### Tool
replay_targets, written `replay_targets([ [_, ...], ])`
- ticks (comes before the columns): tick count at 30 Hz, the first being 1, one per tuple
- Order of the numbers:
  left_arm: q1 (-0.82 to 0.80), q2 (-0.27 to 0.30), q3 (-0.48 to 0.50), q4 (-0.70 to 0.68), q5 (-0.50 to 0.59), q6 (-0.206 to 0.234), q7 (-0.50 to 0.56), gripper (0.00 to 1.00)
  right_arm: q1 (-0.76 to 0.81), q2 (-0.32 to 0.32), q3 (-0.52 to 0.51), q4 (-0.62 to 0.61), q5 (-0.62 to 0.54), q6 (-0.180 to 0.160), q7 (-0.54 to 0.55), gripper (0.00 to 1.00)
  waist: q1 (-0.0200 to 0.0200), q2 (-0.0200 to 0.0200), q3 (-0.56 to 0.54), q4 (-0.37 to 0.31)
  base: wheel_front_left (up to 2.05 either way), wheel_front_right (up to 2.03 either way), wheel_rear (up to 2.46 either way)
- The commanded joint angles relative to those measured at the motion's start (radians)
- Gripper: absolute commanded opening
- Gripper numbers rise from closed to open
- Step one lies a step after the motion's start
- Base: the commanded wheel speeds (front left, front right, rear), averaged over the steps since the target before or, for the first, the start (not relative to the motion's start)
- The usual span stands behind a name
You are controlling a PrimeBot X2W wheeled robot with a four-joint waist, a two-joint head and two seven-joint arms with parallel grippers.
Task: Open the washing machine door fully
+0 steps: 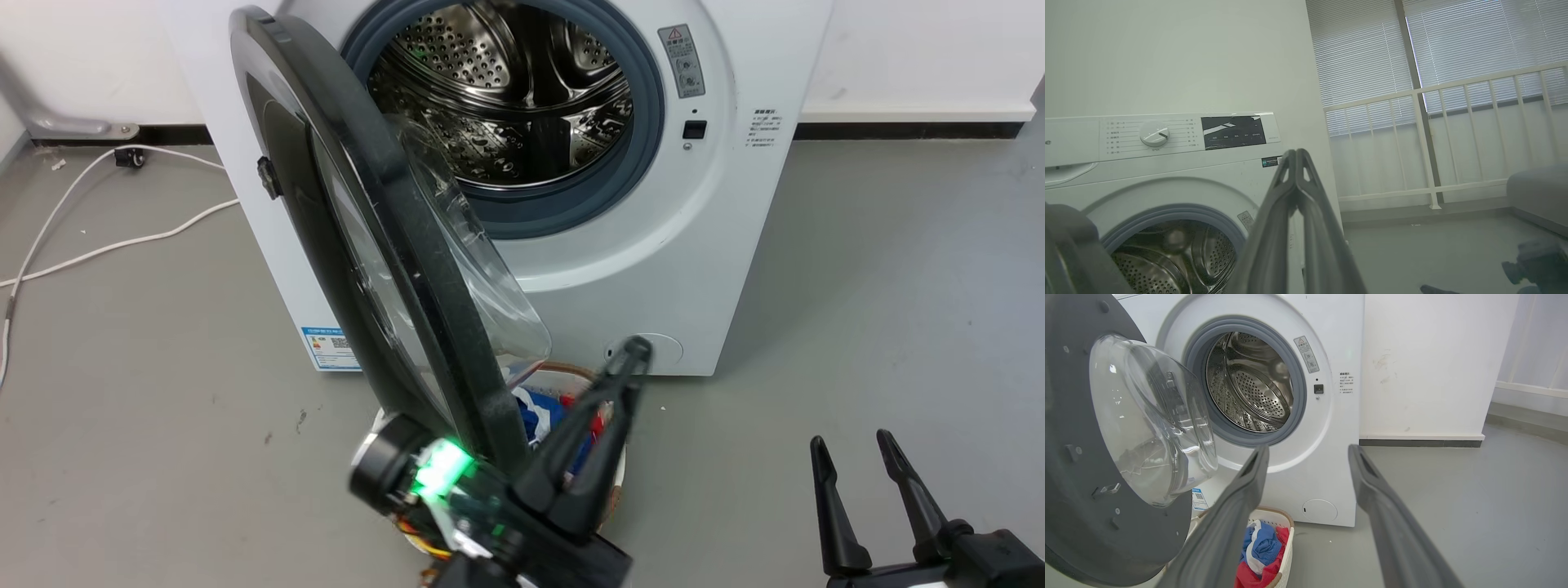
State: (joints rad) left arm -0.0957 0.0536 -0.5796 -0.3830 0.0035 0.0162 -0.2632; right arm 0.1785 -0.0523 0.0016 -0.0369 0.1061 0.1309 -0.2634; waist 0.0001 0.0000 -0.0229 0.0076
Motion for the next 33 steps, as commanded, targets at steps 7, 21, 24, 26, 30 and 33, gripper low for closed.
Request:
replay_targets([
  [7, -0.014, -0.003, -0.105, 0.063, -0.028, -0.017, -0.002, 0.00, -0.017, 0.004, 0.007, -0.001, 0.009, 0.000, -0.002, 1.00, -0.0001, 0.0000, 0.015, 0.001, 0.00, 0.00, 0.00],
  [21, 0.020, -0.004, -0.172, 0.177, -0.072, -0.013, -0.002, 0.00, -0.052, 0.004, 0.015, 0.000, 0.001, 0.000, -0.002, 1.00, -0.0001, 0.0000, 0.062, 0.000, 0.00, 0.00, 0.00],
  [24, 0.028, -0.004, -0.154, 0.197, -0.071, -0.008, -0.002, 0.00, -0.062, 0.004, 0.013, -0.001, 0.001, 0.000, -0.002, 1.00, -0.0001, 0.0000, 0.076, 0.000, 0.00, 0.00, 0.00],
  [26, 0.036, -0.004, -0.136, 0.211, -0.071, -0.006, -0.002, 0.00, -0.061, 0.004, 0.011, 0.001, 0.000, 0.000, -0.002, 1.00, -0.0001, 0.0000, 0.085, -0.001, 0.00, 0.00, 0.00],
  [30, 0.058, -0.003, -0.101, 0.229, -0.073, 0.000, -0.002, 0.00, -0.071, 0.004, 0.008, 0.001, -0.001, 0.000, -0.002, 1.00, -0.0001, 0.0000, 0.100, 0.001, 0.00, 0.00, 0.00],
  [33, 0.074, -0.002, -0.073, 0.246, -0.077, 0.003, -0.002, 0.00, -0.077, 0.004, 0.004, 0.002, -0.001, 0.000, -0.002, 1.00, -0.0001, 0.0000, 0.110, 0.004, 0.00, 0.00, 0.00],
])
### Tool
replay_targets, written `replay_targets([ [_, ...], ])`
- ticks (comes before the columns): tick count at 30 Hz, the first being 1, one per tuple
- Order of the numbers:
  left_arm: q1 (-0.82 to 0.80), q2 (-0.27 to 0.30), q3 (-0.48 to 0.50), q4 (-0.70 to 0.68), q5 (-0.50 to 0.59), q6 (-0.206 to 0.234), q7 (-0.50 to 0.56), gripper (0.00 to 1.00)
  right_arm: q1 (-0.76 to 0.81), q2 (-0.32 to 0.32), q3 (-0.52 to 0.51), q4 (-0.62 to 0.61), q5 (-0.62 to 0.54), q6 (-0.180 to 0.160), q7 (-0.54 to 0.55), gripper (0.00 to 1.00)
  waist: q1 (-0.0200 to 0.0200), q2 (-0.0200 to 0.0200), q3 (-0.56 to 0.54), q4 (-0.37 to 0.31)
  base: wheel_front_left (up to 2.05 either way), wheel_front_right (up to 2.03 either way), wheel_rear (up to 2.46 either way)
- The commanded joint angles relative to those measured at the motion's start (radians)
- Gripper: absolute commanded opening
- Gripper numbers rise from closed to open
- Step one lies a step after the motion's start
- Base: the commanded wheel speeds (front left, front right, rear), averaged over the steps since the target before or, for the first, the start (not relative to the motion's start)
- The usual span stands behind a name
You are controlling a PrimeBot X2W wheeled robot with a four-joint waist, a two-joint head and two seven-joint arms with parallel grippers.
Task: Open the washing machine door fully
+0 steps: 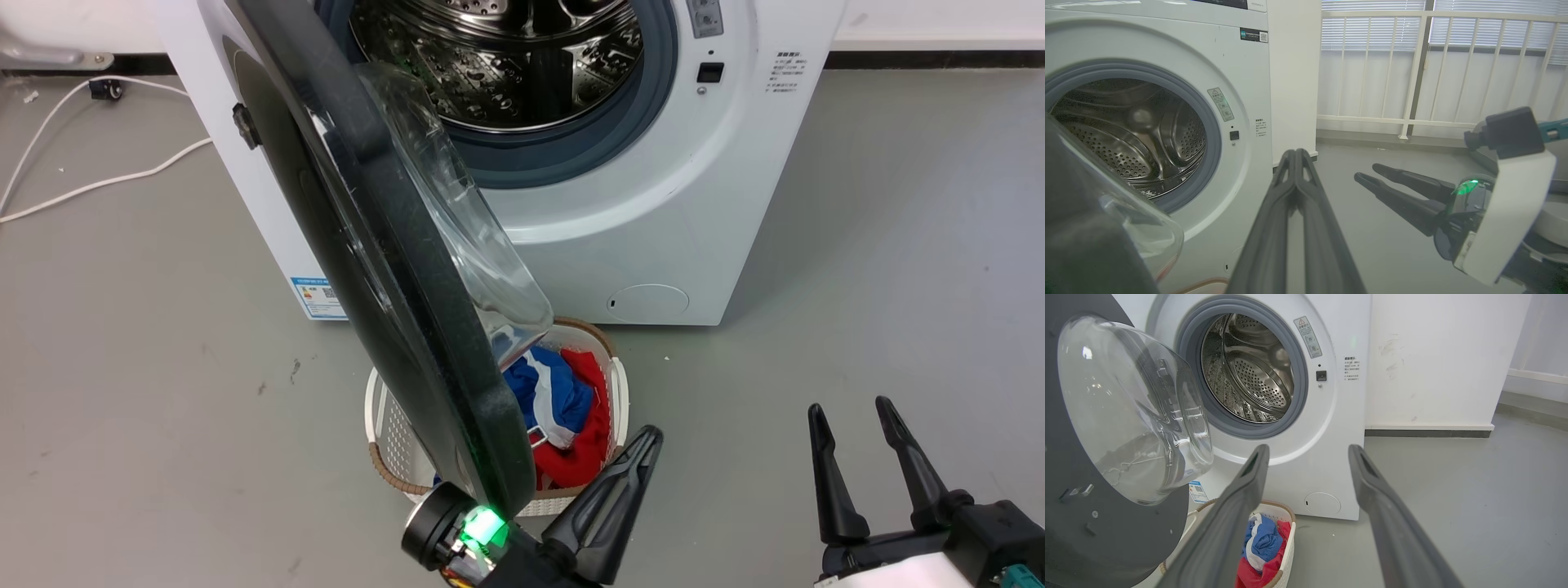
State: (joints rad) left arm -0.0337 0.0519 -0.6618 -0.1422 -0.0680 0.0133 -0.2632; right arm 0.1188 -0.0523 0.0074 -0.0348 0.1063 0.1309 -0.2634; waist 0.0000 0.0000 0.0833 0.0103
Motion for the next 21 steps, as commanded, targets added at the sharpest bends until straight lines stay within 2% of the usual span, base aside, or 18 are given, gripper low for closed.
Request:
replay_targets([
  [1, 0.014, 0.000, 0.018, 0.015, -0.005, 0.004, -0.002, 0.00, -0.019, 0.004, -0.003, 0.000, -0.001, 0.000, -0.002, 1.00, 0.0000, 0.0000, 0.007, 0.003, 0.00, 0.00, 0.00],
  [13, -0.004, -0.001, 0.124, 0.160, -0.027, -0.023, -0.002, 0.00, -0.038, 0.004, 0.005, 0.008, -0.007, 0.000, -0.002, 1.00, 0.0000, 0.0000, 0.029, 0.004, 0.00, 0.00, 0.00],
  [21, 0.004, 0.000, 0.169, 0.193, -0.023, -0.026, -0.002, 0.00, -0.016, 0.004, 0.002, 0.017, -0.005, 0.000, -0.002, 1.00, 0.0000, 0.0000, 0.009, 0.024, 0.00, 0.00, 0.00],
])
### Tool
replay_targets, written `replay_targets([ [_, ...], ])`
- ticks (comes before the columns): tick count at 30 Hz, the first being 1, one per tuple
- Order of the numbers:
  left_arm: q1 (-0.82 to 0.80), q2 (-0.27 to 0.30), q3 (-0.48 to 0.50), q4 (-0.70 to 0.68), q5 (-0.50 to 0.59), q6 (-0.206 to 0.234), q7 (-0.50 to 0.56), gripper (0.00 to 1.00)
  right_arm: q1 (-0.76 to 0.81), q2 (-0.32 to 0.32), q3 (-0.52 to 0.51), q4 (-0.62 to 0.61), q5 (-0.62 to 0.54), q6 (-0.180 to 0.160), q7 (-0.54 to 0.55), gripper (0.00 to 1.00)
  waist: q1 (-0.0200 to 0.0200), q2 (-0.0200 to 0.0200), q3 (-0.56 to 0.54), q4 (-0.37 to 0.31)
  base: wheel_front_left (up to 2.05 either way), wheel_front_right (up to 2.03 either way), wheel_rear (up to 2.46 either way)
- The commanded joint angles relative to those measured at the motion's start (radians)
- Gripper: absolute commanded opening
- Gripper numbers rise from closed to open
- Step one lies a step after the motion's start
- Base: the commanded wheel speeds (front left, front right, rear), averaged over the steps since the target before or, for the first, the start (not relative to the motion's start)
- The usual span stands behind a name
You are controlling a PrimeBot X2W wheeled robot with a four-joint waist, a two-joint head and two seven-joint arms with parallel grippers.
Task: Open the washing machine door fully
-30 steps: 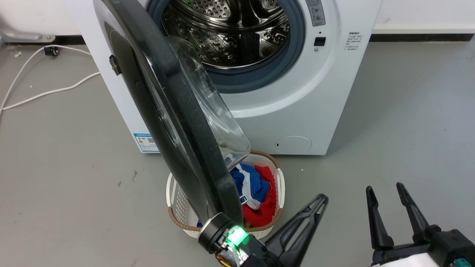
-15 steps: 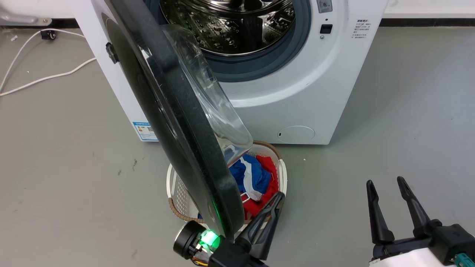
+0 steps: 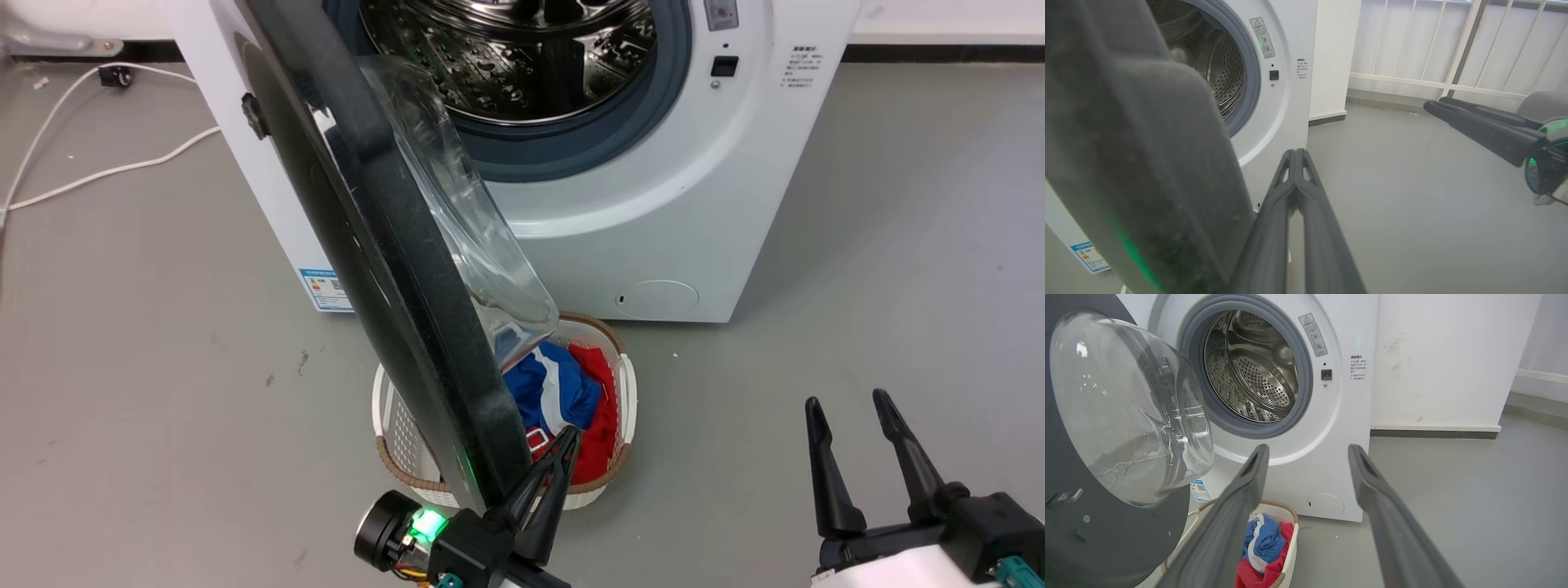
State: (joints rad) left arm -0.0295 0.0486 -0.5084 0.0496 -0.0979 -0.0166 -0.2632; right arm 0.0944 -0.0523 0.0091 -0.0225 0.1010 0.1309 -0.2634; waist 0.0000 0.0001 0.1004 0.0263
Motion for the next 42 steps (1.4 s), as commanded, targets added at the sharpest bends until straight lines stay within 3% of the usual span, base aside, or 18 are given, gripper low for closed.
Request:
replay_targets([
  [1, 0.000, 0.004, 0.016, 0.002, 0.007, 0.004, -0.002, 0.00, 0.008, 0.004, 0.001, 0.005, 0.000, 0.000, -0.002, 1.00, 0.0000, -0.0001, -0.008, 0.008, 0.00, 0.00, 0.00],
  [14, 0.063, 0.004, 0.048, -0.012, 0.012, 0.041, -0.002, 0.00, 0.040, 0.004, 0.017, 0.014, 0.004, 0.000, -0.002, 1.00, 0.0000, -0.0001, -0.048, 0.102, 0.00, 0.00, 0.00],
  [28, 0.111, 0.003, 0.112, -0.039, 0.036, 0.048, -0.002, 0.00, 0.050, 0.004, 0.029, 0.028, 0.014, 0.000, -0.002, 1.00, 0.0000, -0.0001, -0.054, 0.215, 0.00, 0.00, 0.00],
  [36, 0.130, 0.014, 0.205, -0.058, 0.033, 0.073, -0.002, 0.00, 0.046, 0.003, 0.023, 0.028, 0.010, 0.000, -0.002, 1.00, 0.0000, -0.0001, -0.033, 0.254, 0.00, 0.00, 0.00],
  [42, 0.116, 0.036, 0.330, -0.062, 0.013, 0.098, -0.002, 0.00, 0.028, 0.003, 0.023, 0.031, 0.003, 0.000, -0.002, 1.00, 0.0000, -0.0001, -0.012, 0.266, 0.00, 0.00, 0.00],
])
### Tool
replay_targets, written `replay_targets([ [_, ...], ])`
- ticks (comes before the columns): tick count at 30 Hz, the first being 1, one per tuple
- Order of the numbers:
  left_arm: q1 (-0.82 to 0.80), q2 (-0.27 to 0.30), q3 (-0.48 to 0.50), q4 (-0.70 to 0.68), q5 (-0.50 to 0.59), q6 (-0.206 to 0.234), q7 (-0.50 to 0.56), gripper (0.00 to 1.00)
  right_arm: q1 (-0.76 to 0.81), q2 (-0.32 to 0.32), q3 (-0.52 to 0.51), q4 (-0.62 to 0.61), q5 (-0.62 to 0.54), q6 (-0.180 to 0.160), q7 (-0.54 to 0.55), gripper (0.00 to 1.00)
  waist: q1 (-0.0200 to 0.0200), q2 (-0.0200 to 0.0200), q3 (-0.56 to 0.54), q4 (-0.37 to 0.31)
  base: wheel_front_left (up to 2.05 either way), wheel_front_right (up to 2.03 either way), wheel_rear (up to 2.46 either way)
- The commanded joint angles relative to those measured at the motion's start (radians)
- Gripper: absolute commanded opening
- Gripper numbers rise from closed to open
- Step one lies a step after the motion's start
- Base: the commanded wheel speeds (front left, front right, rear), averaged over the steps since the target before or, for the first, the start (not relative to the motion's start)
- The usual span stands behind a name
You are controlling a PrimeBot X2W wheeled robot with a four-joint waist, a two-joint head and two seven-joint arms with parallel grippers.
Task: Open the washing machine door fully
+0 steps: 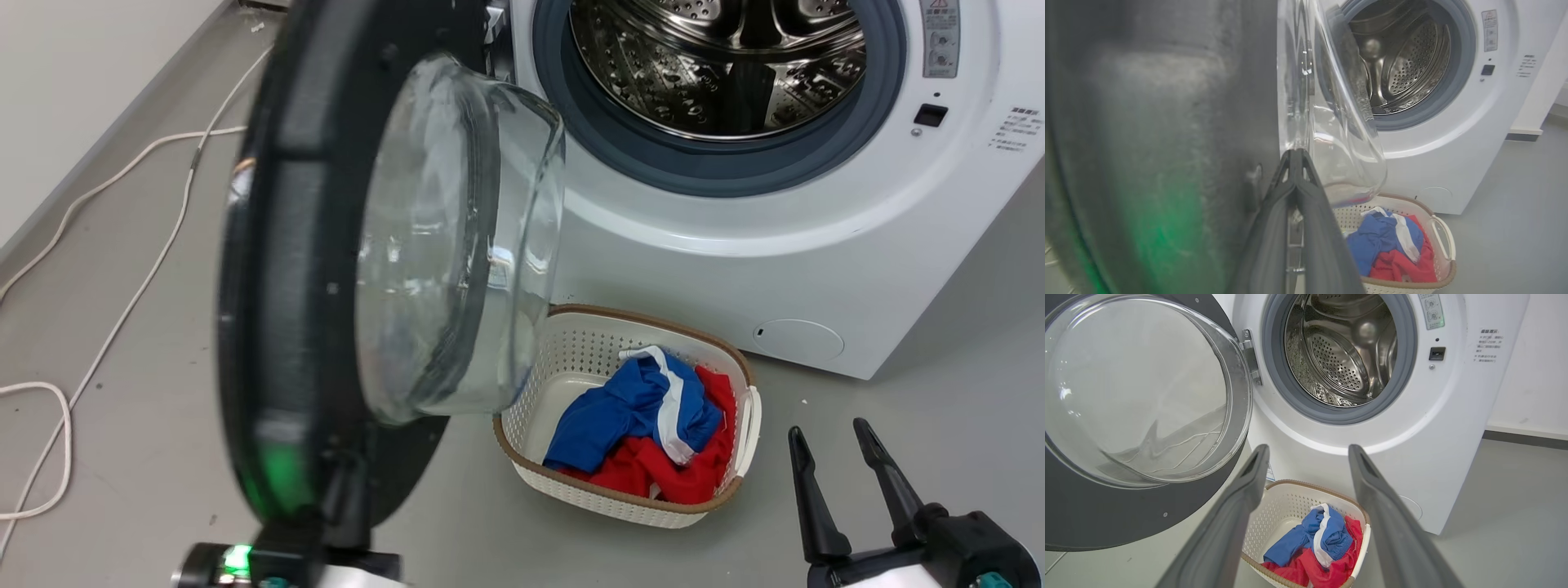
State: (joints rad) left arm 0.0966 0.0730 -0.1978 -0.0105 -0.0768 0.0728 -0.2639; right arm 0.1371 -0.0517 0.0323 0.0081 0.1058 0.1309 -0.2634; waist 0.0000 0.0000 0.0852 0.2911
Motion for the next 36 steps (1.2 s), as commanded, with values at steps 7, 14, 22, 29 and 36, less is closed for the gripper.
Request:
replay_targets([
  [7, -0.045, 0.033, 0.191, 0.009, -0.048, 0.005, -0.002, 0.00, -0.031, 0.003, 0.002, 0.003, -0.014, 0.000, -0.002, 1.00, 0.0000, 0.0000, 0.029, -0.006, 0.00, 0.00, 0.00],
  [14, -0.135, 0.037, 0.366, 0.084, -0.064, -0.034, -0.001, 0.00, -0.054, 0.003, -0.012, -0.009, -0.039, 0.000, -0.002, 1.00, 0.0000, 0.0000, 0.082, -0.023, 0.00, 0.00, 0.00],
  [22, -0.214, 0.036, 0.506, 0.148, -0.067, -0.041, -0.001, 0.00, -0.081, 0.003, -0.020, -0.022, -0.058, 0.000, -0.002, 1.00, 0.0000, 0.0000, 0.135, -0.047, 0.00, 0.00, 0.00],
  [29, -0.271, 0.051, 0.614, 0.205, -0.059, -0.066, -0.001, 0.00, -0.098, 0.003, -0.028, -0.028, -0.064, 0.000, -0.002, 1.00, 0.0000, 0.0000, 0.167, -0.065, 0.00, 0.00, 0.00],
  [36, -0.335, 0.084, 0.675, 0.258, -0.054, -0.096, -0.001, 0.00, -0.104, 0.003, -0.035, -0.033, -0.072, 0.000, -0.002, 1.00, 0.0000, 0.0000, 0.188, -0.070, 0.00, 0.00, 0.00],
])
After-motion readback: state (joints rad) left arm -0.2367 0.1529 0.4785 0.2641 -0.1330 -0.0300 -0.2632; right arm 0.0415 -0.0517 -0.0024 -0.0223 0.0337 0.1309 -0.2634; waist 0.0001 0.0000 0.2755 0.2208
